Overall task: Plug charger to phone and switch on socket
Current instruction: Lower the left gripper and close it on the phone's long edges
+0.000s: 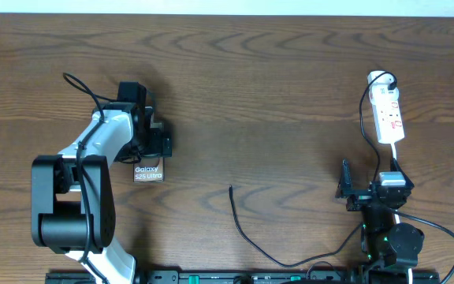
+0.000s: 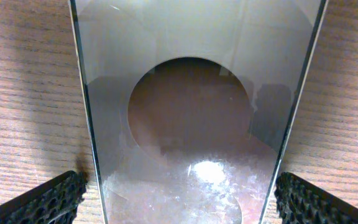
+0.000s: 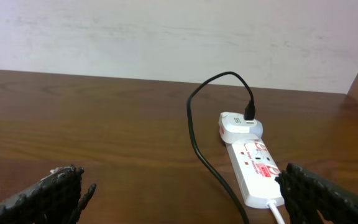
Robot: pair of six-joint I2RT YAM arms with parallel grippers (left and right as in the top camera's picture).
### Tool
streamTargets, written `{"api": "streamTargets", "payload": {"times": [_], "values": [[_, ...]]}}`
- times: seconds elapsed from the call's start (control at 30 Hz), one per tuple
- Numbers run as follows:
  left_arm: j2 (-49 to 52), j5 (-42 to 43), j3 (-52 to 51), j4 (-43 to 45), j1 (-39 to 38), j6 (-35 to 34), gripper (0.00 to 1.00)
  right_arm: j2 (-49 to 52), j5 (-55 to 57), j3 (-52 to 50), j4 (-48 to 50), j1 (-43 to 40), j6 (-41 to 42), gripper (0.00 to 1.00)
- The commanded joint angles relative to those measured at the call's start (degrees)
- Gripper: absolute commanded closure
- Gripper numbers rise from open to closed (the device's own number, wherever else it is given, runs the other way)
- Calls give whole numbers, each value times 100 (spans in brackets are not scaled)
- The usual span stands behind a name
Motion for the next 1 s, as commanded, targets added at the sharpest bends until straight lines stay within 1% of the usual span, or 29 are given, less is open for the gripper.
{"api": "streamTargets", "payload": {"times": [0.0,0.53,0.63,0.7,0.97], "values": [[59,-52,-122,26,20,96,0,-33,24,-9,-24,39,-50,1],[61,-55,-225,129,20,98,0,-35,24,-9,-24,39,-50,1],[81,-173,-225,129,15,96,0,-33,24,-9,-24,39,-50,1],[120,-396,-225,129,2,98,0,-35,24,-9,-24,39,-50,1],[144,-348,-225,127,2,96,0,-33,24,-9,-24,39,-50,1]]}}
